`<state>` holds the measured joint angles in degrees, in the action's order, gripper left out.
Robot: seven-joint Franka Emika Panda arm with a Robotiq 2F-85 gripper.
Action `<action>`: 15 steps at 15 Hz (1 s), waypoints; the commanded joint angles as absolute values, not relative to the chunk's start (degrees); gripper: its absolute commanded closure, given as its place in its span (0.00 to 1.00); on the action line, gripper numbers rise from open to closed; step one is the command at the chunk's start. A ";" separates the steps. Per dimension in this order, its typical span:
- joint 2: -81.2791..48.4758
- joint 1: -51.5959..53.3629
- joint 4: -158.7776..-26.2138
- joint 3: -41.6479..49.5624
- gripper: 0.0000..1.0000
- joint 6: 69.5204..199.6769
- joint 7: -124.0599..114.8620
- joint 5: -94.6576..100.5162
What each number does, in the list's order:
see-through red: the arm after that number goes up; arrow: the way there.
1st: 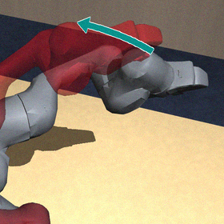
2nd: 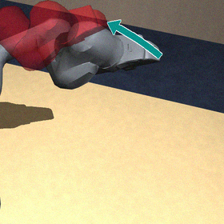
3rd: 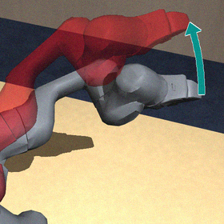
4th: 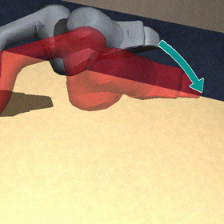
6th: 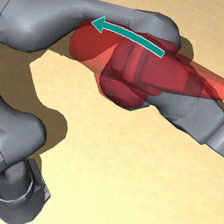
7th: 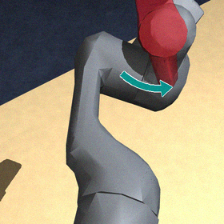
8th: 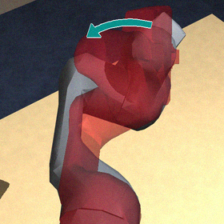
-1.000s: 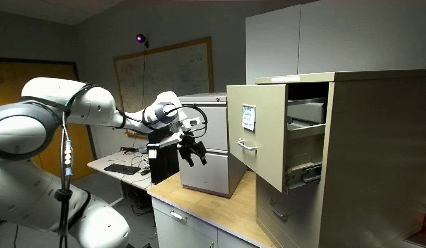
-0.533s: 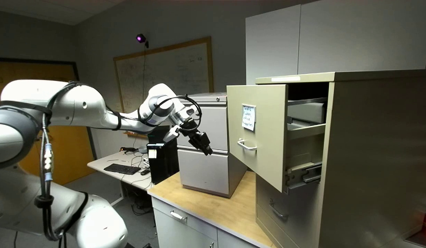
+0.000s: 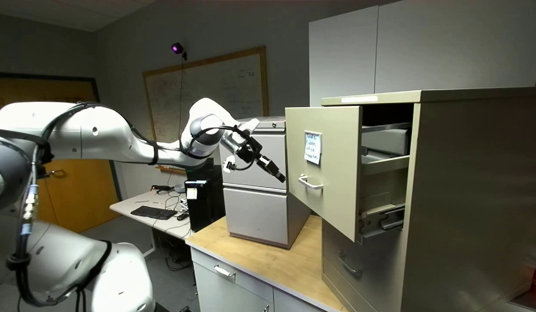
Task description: Close the top drawer of the right cabinet
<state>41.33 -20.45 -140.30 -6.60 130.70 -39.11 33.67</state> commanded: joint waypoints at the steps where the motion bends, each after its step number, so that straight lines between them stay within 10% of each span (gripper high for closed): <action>1: 40.64 -25.26 -139.43 -8.85 1.00 137.28 -49.67 38.90; 15: 29.88 -24.12 -132.93 -9.45 1.00 140.65 -85.97 76.28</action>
